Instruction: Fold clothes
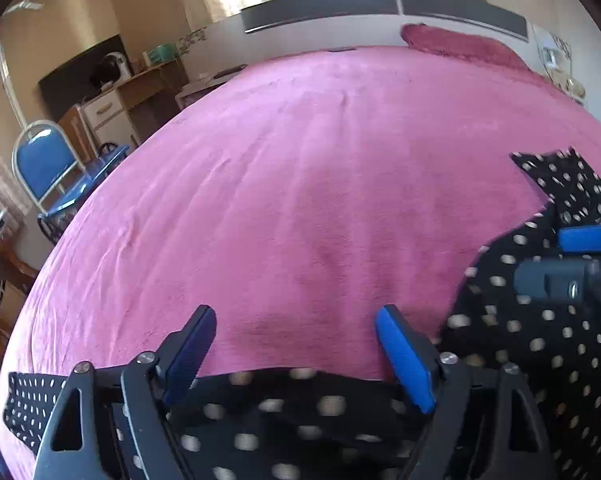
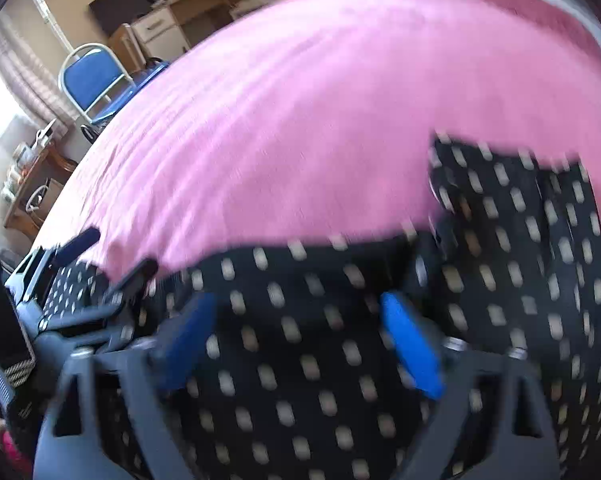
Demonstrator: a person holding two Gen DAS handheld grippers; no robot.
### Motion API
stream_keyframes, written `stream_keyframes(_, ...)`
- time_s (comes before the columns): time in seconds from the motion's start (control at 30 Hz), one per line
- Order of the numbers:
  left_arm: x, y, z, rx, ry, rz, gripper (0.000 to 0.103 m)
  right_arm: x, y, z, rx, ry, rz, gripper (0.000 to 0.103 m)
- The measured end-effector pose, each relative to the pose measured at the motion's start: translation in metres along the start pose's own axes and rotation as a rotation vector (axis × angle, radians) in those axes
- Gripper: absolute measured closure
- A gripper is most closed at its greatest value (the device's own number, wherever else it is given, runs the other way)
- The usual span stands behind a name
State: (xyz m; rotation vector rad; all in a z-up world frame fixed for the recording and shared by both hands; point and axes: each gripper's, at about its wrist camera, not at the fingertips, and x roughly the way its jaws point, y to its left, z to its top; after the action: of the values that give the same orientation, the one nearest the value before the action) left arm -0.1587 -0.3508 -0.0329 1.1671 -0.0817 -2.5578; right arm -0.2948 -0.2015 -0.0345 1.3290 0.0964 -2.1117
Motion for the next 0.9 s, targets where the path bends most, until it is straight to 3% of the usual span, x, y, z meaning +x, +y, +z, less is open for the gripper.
stream_keyframes(0.1,-0.024,0.022,-0.004,-0.057,-0.055,-0.006,0.02,-0.025,-0.007,-0.006,0.036,-0.024,0.014,0.009)
stream_keyframes(0.23,-0.05,0.043,-0.032,-0.065,-0.061,-0.011,0.02,-0.071,-0.046,-0.057,0.065,-0.042,-0.083,0.009)
stream_keyframes(0.3,-0.054,0.053,-0.049,-0.053,-0.06,0.029,0.02,-0.094,-0.065,-0.083,0.079,-0.051,-0.132,0.009)
stream_keyframes(0.37,-0.043,0.067,-0.056,-0.052,-0.031,0.073,0.019,-0.117,-0.084,-0.109,0.094,-0.06,-0.181,0.009)
stream_keyframes(0.47,-0.026,0.095,-0.06,-0.133,0.015,0.074,0.008,-0.144,-0.118,-0.149,0.13,-0.047,-0.27,0.009)
stream_keyframes(0.53,-0.025,0.11,-0.056,-0.189,0.037,0.115,0.009,-0.14,-0.152,-0.172,0.219,0.005,-0.33,0.009)
stream_keyframes(0.6,-0.03,0.125,-0.053,-0.236,0.061,0.179,0.015,-0.156,-0.166,-0.183,0.272,-0.066,-0.288,0.01)
stream_keyframes(0.63,-0.035,0.132,-0.053,-0.26,0.057,0.189,0.018,-0.16,-0.167,-0.182,0.309,-0.055,-0.322,0.01)
stream_keyframes(0.67,-0.041,0.135,-0.051,-0.272,0.038,0.185,0.018,-0.164,-0.164,-0.179,0.355,-0.045,-0.356,0.01)
stream_keyframes(0.73,-0.055,0.142,-0.045,-0.29,-0.007,0.171,0.018,-0.173,-0.14,-0.166,0.368,-0.115,-0.315,0.01)
stream_keyframes(0.8,-0.05,0.126,-0.035,-0.253,-0.005,0.094,0.018,-0.165,-0.095,-0.14,0.288,-0.16,-0.25,0.01)
stream_keyframes(0.9,-0.041,0.1,-0.019,-0.189,0.003,-0.029,0.018,-0.12,-0.016,-0.097,0.113,-0.124,-0.178,0.01)
